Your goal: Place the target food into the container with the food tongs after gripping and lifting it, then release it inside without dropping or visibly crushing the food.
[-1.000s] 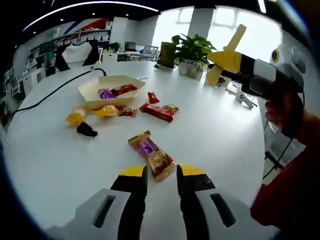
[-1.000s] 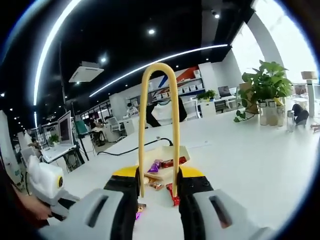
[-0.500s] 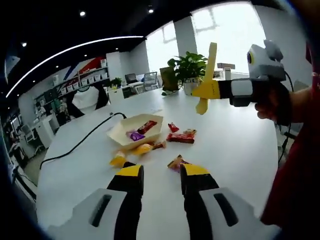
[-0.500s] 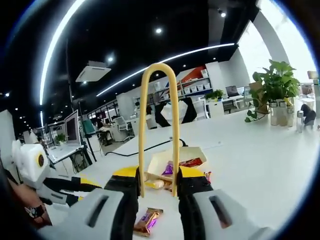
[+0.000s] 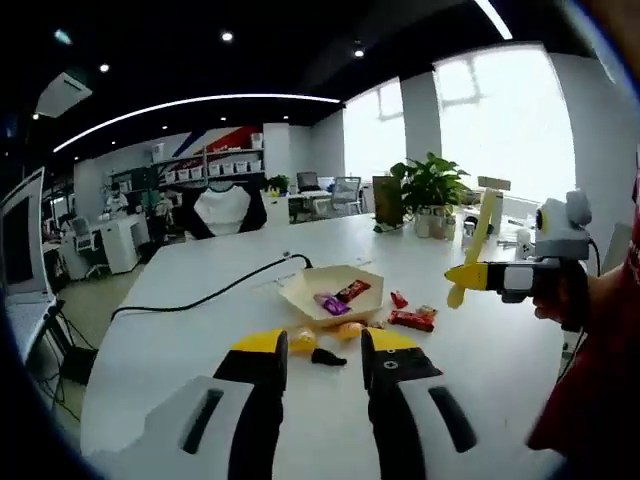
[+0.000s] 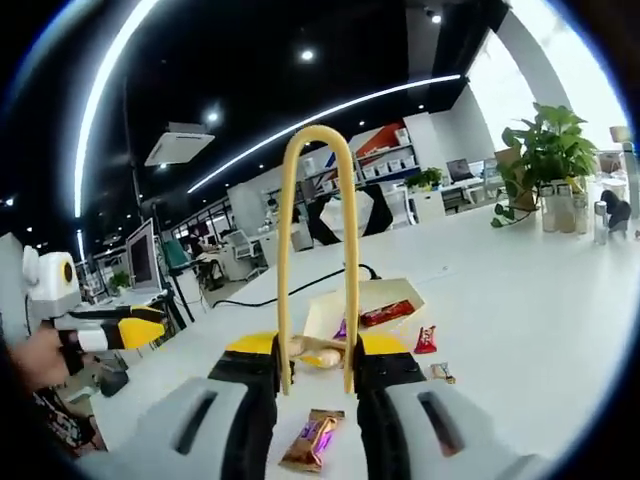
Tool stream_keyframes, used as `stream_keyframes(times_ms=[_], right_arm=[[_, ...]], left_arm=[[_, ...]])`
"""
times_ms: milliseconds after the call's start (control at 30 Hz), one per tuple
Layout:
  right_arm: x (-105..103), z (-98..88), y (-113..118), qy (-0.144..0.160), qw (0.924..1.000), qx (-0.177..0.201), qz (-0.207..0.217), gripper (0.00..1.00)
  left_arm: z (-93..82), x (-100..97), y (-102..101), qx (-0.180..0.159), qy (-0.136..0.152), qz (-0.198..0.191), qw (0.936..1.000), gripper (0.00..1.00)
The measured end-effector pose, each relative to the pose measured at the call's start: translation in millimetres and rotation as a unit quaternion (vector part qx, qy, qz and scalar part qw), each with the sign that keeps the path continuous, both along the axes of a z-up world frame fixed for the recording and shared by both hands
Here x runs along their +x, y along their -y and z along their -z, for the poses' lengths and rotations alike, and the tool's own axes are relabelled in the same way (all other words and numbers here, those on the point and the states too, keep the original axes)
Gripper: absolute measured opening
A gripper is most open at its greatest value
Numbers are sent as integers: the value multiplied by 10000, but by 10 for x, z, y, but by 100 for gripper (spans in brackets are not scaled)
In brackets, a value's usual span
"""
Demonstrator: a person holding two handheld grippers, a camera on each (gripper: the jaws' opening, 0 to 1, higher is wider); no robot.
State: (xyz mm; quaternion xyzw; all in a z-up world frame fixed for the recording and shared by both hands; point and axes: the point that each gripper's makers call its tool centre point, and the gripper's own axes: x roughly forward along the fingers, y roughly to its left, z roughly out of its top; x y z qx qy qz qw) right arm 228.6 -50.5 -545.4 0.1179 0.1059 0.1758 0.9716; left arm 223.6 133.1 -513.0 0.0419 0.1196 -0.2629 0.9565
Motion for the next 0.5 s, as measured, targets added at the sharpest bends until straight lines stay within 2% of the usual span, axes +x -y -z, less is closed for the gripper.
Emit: stream_keyframes(times_ms=[67,233,300,367,500], right_arm=[[2,69,-9,-52,10000,-77,-10,26],[-9,216,-36,-166,9997,-171,-33,26],[-7,248,-63,-182,9996,-198,-57,26],[0,282,-94,-210,9995,-204,-89,26],[15,355,-178,-272,9993,-204,-135,26]], left_arm=[[-27,-8,-56,206,106,-61,9997,33],[-97,-57,-153,300,228,-121,9992,33],[-112,-78,-183,276,210,-124,9993,33],[-139,-97,-212,85,161,-173,9997,33],[-216,-137,-271,184,248,-220,9993,33]])
